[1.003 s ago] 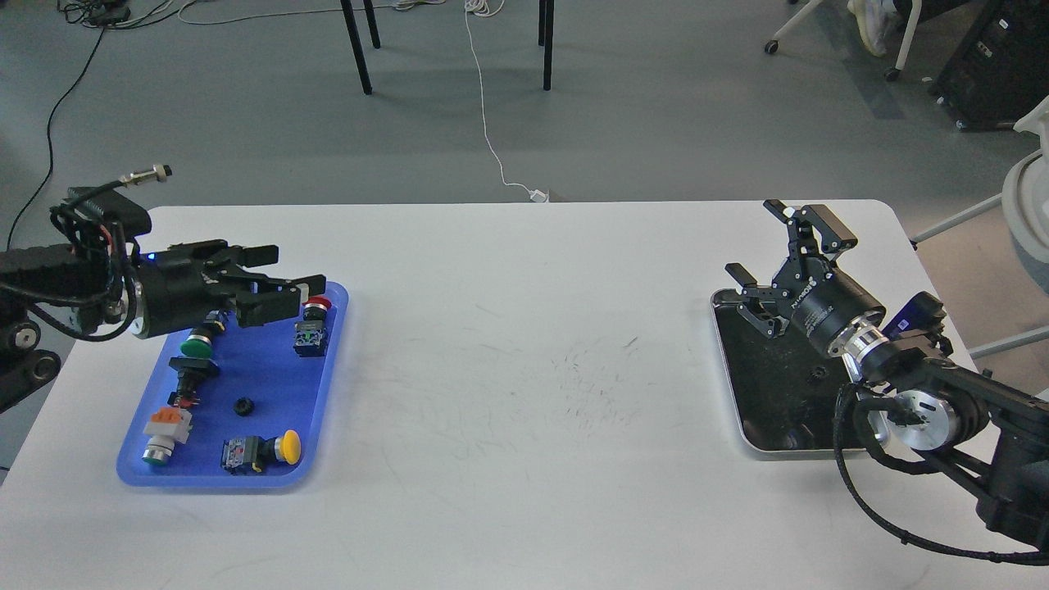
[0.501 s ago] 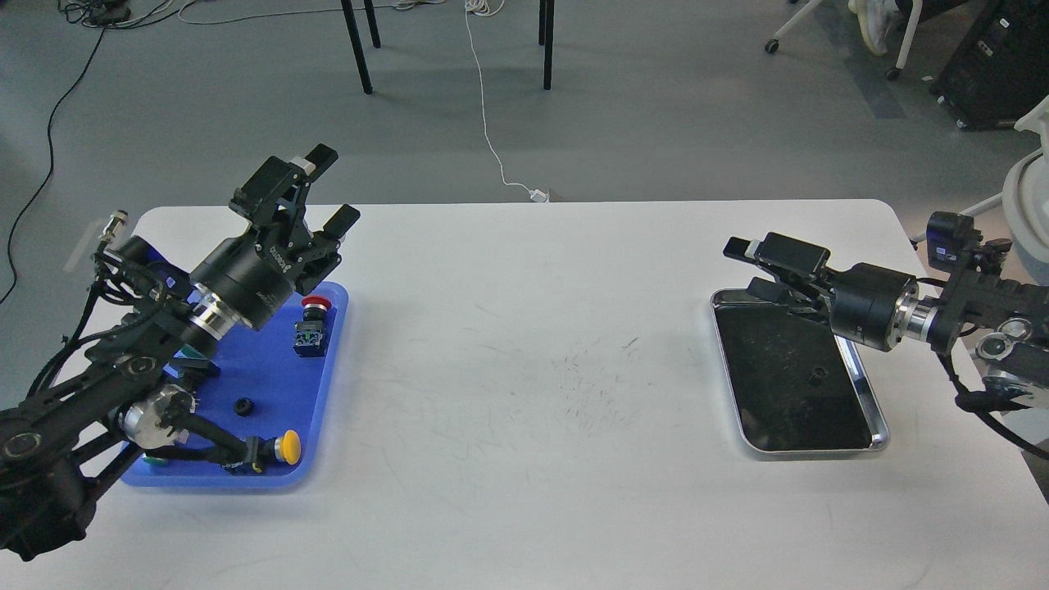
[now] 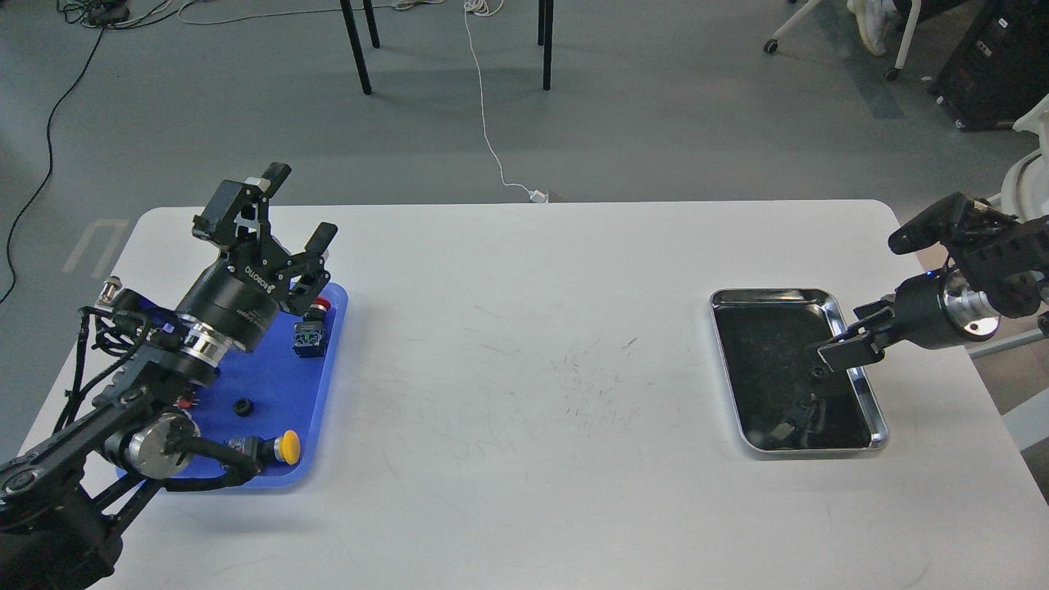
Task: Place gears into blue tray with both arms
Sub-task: 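Lower the right gripper and grasp another black gear in the tray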
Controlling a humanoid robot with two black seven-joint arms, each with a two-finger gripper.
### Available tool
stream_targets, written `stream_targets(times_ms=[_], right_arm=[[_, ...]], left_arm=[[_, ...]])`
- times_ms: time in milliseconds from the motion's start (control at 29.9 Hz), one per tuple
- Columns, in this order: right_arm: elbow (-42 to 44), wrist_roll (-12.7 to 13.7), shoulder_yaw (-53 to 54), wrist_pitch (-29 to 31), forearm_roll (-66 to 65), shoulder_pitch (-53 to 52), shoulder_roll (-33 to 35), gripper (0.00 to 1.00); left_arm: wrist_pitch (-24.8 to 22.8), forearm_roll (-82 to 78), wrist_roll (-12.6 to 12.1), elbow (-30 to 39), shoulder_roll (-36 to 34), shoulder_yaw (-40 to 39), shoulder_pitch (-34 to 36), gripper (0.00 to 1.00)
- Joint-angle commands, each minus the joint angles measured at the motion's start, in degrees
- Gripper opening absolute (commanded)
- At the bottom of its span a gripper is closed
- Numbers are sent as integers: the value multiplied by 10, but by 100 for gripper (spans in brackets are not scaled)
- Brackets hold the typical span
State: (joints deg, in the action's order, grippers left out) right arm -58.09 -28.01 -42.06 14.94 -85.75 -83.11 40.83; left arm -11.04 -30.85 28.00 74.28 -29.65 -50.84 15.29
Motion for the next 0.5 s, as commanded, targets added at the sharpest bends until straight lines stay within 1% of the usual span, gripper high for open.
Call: stream_targets(times_ms=[0,201,267,468], right_arm=[[32,0,-31,-1,-9,1,-46,96],[33,0,-41,-1,-8,13,-73,92],[33,0,-43,-1,-8,21,-75,92],[39,0,-65,-3,-8,33,-75,85]], left_arm=[[-3,-4,0,3,-6,1,-5,98],[-3,-4,0,4,-10,0,-11,98],[-3,-4,0,4,-10,0,-11,98],[-3,-4,0,4,-10,0,-13,98]])
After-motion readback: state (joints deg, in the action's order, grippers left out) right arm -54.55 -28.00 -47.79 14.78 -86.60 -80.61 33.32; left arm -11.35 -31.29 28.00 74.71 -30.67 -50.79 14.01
